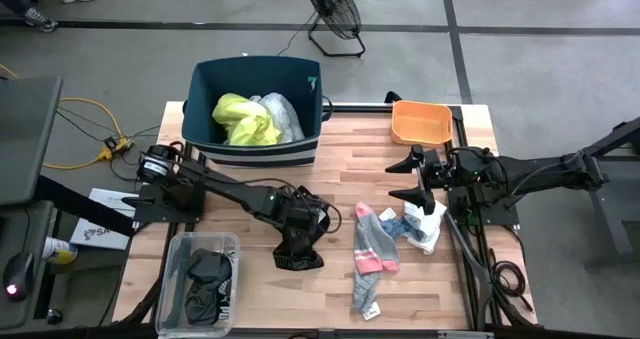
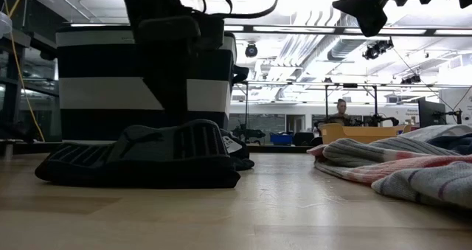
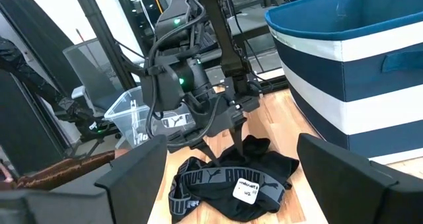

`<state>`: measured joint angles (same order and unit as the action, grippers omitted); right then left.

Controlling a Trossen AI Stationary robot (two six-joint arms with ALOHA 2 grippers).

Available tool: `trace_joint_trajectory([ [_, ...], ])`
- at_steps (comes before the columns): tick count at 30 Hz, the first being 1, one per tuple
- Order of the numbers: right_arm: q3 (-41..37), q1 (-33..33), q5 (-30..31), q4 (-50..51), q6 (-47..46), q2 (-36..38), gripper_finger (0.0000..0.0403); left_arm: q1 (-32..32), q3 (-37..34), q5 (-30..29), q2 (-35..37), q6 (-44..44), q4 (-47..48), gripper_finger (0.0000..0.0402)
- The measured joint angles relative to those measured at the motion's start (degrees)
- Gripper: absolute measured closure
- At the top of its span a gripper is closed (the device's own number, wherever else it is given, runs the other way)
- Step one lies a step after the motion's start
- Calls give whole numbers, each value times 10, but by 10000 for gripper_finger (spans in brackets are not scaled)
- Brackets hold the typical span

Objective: Pick & Place Cloths
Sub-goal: Put the black underwear into the transparent bin

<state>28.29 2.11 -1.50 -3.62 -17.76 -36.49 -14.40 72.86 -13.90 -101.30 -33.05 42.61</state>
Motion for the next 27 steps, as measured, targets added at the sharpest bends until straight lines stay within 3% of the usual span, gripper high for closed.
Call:
trace_joint_trajectory([
  [3, 0, 0, 0, 0, 0, 0, 71, 0, 0, -2, 0, 29, -17, 169],
  [7, 0, 0, 0, 0, 0, 0, 71, 0, 0, 1, 0, 41, -22, 124],
  [14, 0, 0, 0, 0, 0, 0, 71, 6, -7, 2, 0, -59, -23, 35],
  [27, 0, 0, 0, 0, 0, 0, 71, 24, -32, 24, -24, -92, -67, 25],
])
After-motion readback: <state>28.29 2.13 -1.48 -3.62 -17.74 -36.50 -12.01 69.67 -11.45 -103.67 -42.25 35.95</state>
